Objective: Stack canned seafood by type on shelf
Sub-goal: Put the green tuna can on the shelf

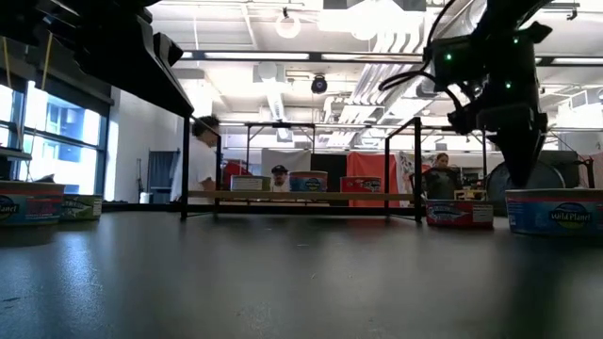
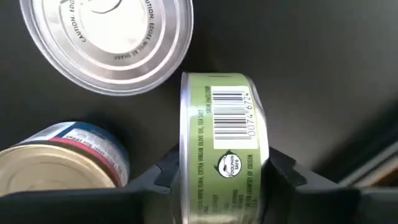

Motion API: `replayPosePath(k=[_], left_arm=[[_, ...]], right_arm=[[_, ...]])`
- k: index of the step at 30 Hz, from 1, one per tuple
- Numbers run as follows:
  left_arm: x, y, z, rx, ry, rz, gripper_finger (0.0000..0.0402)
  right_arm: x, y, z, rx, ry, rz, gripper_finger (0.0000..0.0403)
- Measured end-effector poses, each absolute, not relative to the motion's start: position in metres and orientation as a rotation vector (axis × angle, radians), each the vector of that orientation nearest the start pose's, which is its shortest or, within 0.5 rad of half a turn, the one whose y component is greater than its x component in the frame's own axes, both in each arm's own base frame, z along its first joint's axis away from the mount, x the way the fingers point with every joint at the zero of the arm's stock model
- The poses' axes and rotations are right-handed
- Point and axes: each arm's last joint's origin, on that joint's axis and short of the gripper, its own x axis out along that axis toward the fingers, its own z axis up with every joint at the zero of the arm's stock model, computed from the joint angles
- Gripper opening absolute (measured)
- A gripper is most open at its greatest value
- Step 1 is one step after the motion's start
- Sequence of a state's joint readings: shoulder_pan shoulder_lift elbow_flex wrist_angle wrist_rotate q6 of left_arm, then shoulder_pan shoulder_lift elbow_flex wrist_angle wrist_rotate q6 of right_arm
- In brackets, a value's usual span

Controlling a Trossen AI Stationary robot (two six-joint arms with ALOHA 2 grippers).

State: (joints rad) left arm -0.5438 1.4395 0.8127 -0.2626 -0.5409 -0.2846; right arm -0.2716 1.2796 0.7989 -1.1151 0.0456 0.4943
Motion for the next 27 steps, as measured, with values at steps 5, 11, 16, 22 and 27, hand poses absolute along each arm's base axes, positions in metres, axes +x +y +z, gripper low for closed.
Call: replayPosePath(k=[5, 11, 16, 22, 27], left_arm=[[0.245, -0.13, 0.199, 0.199, 0.738, 0.13, 0.0001], [0.246, -0.13, 0.199, 0.213, 0.733, 0.125, 0.0001], [0.248, -0.131, 0.201, 0.279, 0.708, 0.091, 0.0001], [0.255, -0.135, 0.21, 0.481, 0.608, -0.001, 0.0001], [0.261, -0.142, 0.218, 0.86, 0.502, -0.118, 0.0002]], right_arm=[[0.196, -0.039, 0.22, 0.528, 1.397, -0.565, 0.012], [0.236, -0.012, 0.229, 0.523, 1.07, -0.145, 0.012], [0.257, 0.004, 0.216, 0.559, 0.732, 0.183, 0.012], [0.27, 0.016, 0.179, 0.649, 0.45, 0.476, 0.012], [0.289, 0.019, 0.159, 0.642, 0.392, 0.682, 0.012]])
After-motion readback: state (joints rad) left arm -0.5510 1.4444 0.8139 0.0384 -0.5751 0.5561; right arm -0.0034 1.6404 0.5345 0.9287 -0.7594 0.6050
